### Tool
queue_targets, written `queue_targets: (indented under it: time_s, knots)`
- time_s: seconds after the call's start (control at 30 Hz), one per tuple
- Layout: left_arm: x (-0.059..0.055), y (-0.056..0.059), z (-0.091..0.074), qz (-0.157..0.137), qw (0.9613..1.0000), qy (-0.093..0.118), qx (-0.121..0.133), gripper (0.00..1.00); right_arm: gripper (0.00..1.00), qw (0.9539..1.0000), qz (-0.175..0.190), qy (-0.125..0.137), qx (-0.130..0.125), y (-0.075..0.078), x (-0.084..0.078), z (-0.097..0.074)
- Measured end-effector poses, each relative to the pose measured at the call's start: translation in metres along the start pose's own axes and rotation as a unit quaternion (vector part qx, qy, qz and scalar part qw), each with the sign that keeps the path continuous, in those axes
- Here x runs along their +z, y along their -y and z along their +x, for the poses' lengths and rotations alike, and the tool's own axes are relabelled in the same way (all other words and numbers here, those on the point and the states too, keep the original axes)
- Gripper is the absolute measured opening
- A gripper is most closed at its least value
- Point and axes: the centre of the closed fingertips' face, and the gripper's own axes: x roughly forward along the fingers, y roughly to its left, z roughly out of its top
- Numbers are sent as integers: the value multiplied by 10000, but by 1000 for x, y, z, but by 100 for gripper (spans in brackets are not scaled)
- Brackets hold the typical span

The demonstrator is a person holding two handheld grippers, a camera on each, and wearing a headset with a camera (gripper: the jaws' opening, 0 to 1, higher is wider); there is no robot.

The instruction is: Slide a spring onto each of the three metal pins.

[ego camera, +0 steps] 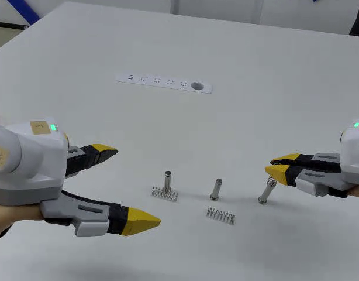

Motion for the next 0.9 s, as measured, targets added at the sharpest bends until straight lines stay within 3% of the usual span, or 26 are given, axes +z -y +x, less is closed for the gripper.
queue_targets:
  time_s: [0.7, 0.9]
  knots:
    - [2, 2, 0, -69, 10000, 39, 18, 98, 11, 9999, 51, -135, -31, -6, -20, 9]
    - [2, 2, -1, -65, 10000, 34, 15, 98, 12, 9996, 2, -283, -40, -7, -32, 14]
